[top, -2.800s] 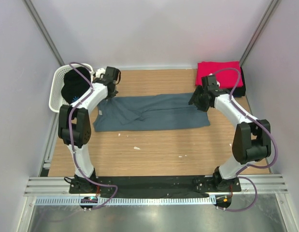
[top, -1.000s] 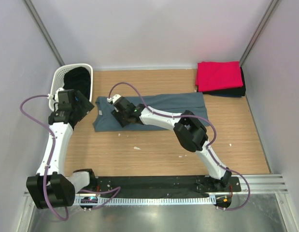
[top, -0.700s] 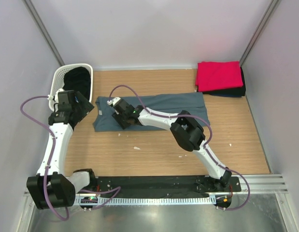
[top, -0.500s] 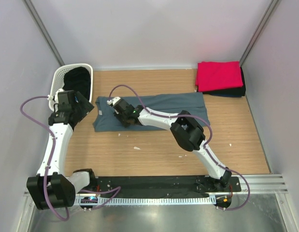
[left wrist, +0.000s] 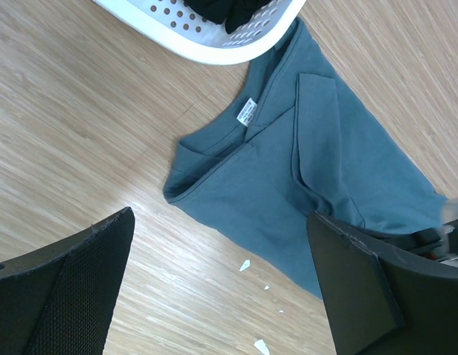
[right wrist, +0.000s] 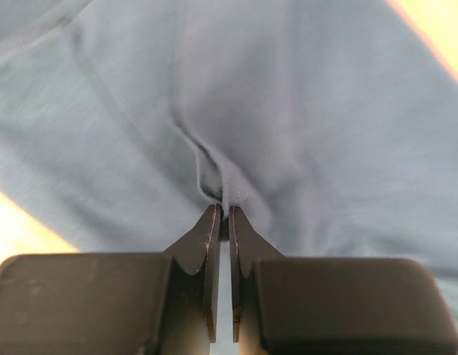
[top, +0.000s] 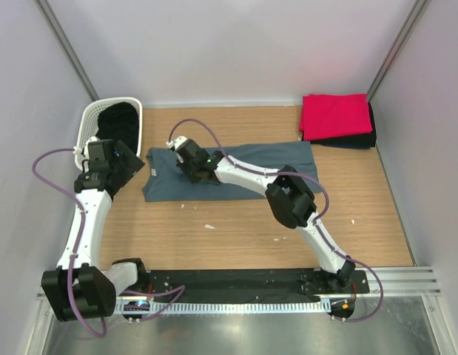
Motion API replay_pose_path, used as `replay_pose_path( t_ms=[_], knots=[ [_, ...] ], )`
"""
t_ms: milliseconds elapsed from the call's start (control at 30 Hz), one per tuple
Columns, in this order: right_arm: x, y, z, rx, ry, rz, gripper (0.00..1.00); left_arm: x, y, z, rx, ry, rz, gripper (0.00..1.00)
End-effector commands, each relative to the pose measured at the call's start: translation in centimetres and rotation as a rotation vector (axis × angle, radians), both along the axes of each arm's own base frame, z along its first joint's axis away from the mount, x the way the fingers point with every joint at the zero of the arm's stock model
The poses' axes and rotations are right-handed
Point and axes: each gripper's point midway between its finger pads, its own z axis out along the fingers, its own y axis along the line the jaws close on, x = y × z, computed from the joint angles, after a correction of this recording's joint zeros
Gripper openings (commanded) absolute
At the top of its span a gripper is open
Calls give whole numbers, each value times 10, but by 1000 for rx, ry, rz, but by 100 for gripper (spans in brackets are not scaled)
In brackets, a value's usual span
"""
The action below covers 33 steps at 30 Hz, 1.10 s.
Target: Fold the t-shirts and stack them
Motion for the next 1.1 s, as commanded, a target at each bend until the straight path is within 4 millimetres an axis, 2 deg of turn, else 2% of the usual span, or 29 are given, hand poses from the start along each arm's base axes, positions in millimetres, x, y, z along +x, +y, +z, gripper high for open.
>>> replay_pose_path(
  t_ms=[0, 167, 300, 433, 600, 733, 800, 867, 900, 1000, 1067],
  knots=[
    [35, -8, 46, 63, -69, -23, 10, 7, -2, 14, -12, -64, -15, 100],
    [66, -33, 59, 36, -122, -44, 10, 9, -4, 9, -22, -59, -20, 100],
    [85, -53, 50, 8, -113, -58, 11, 18, -8, 15, -36, -96, -46, 100],
    [95, -63, 45, -7, -116, -61, 11, 26, -15, 18, -65, -118, -72, 100],
    [106, -65, 43, -8, -141, -69, 11, 32, -24, 1, -127, -88, -87, 99],
    [108, -69, 33, -13, -124, -70, 11, 38, -29, -14, -169, -69, -85, 97],
    [109, -71, 29, -23, -123, -73, 16, 42, -31, -19, -188, -65, -81, 97],
    [111, -76, 29, -32, -122, -82, 26, 47, -34, -20, -203, -72, -82, 97],
    [111, -78, 29, -36, -121, -86, 37, 52, -35, -18, -210, -88, -81, 97],
    [108, -84, 43, -33, -100, -87, 54, 65, -42, -15, -229, -102, -83, 97],
    [106, -94, 57, -21, -78, -94, 57, 74, -51, -21, -235, -85, -95, 97]
  ],
)
